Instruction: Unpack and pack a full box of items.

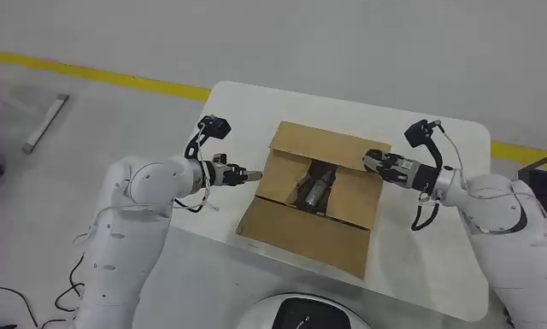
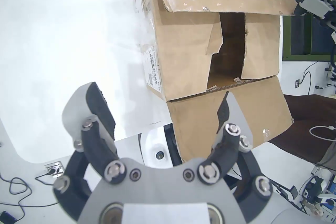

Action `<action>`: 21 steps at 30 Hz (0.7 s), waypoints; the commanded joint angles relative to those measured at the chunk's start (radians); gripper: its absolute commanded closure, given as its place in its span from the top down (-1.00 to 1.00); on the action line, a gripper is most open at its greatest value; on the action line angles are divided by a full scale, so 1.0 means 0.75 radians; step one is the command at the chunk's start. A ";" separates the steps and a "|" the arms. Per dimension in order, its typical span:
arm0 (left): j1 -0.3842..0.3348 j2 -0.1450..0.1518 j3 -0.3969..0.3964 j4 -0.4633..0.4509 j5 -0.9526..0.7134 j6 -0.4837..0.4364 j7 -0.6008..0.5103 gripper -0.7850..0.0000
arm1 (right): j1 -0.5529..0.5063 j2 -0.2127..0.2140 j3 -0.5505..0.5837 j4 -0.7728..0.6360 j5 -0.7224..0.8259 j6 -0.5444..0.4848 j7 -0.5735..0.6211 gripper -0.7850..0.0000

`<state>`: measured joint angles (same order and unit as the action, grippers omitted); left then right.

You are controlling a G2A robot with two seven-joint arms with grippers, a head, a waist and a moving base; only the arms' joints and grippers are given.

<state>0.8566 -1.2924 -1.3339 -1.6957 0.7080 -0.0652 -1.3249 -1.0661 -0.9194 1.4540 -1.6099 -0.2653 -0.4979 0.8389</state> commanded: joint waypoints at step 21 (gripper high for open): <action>0.326 0.086 -0.037 -0.200 0.337 -0.422 0.002 1.00 | -0.029 0.001 -0.040 -0.035 -0.054 0.100 -0.055 -1.00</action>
<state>1.0977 -1.2279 -1.3752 -1.8487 0.9564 -0.3796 -1.3279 -1.0888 -0.9185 1.4246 -1.6375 -0.3078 -0.4222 0.7977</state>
